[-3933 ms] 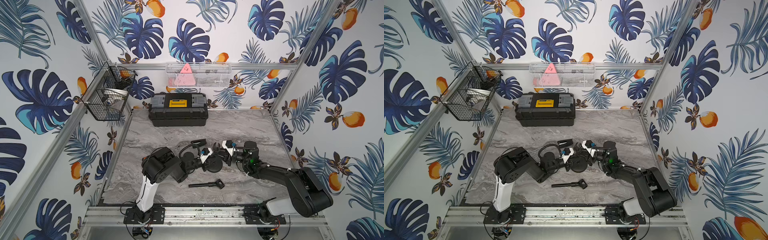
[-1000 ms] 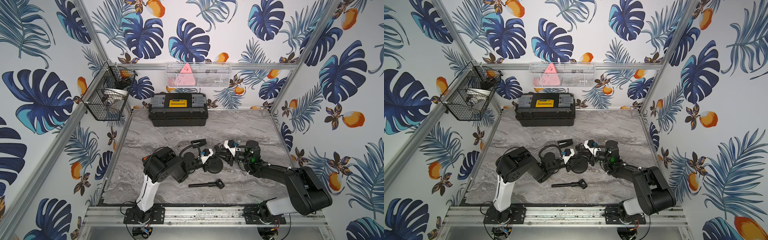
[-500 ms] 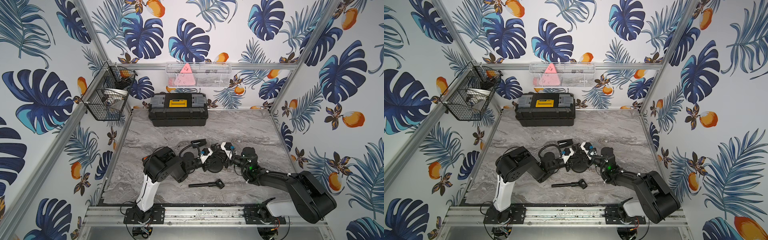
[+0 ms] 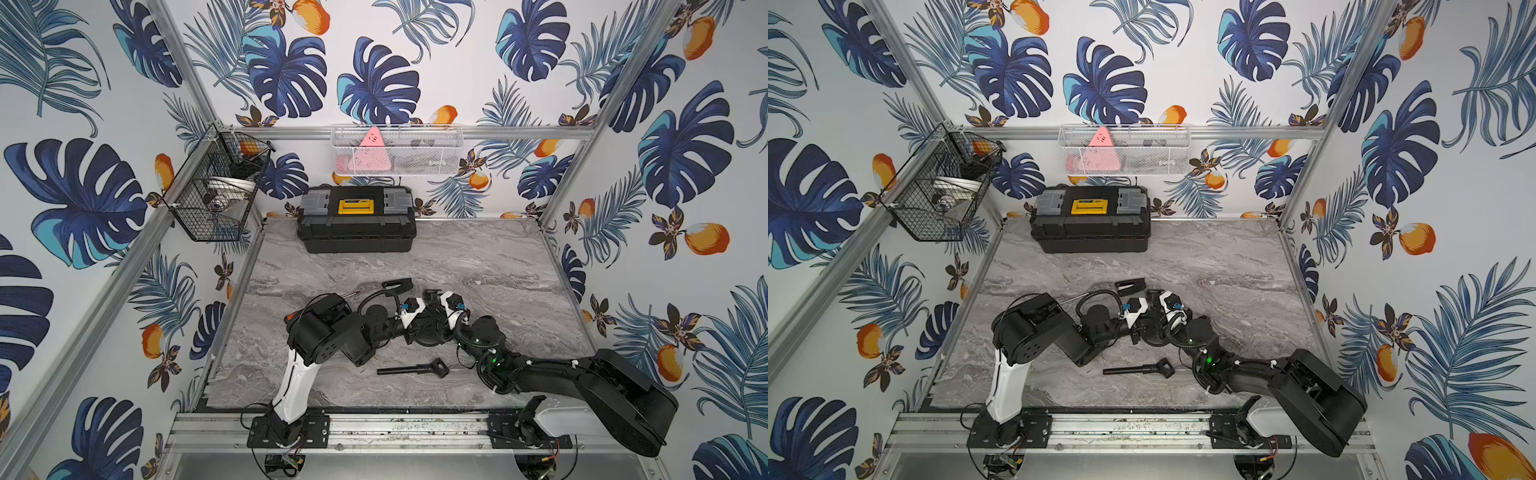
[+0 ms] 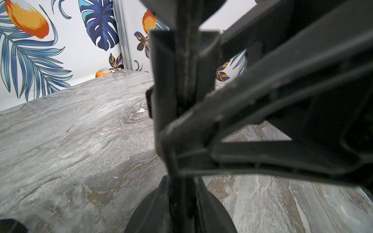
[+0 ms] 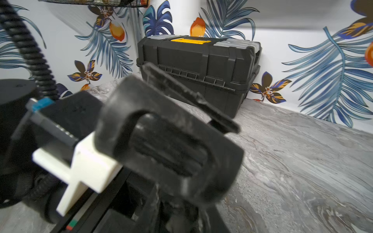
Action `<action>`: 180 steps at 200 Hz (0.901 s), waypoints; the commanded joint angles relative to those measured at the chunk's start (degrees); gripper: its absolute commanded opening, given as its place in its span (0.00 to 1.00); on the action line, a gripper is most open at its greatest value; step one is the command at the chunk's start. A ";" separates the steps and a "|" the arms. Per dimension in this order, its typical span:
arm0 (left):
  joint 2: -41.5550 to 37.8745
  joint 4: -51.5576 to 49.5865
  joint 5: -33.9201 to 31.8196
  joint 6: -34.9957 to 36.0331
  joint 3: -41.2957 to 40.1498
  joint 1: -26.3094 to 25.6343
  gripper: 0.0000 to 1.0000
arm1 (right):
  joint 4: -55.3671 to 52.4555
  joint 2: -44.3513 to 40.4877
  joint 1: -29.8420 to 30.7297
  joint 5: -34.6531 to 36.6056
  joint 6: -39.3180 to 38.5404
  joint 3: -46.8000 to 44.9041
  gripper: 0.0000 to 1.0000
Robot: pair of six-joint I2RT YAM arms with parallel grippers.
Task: Assemble a microphone stand
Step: Screw the microphone stand pole into the microphone stand base.
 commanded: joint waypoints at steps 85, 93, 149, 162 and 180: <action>0.46 -4.97 -0.94 0.98 0.05 0.22 0.16 | -26.15 -18.65 -14.19 -30.79 1.60 1.28 0.71; 0.51 -4.97 -0.99 1.07 0.01 0.24 0.16 | -27.69 -18.64 -17.33 -36.61 0.67 1.71 0.69; 0.32 -5.31 -1.01 1.16 0.01 0.24 0.16 | -26.24 -6.02 -24.82 -52.98 -7.76 7.74 0.63; 0.19 -5.50 -0.93 1.24 0.09 0.24 0.16 | -24.62 -2.94 -24.83 -55.71 -9.77 8.95 0.64; 0.19 -5.83 -0.68 1.16 0.18 0.24 0.17 | -21.25 -0.68 -24.89 -58.05 -11.40 9.94 0.64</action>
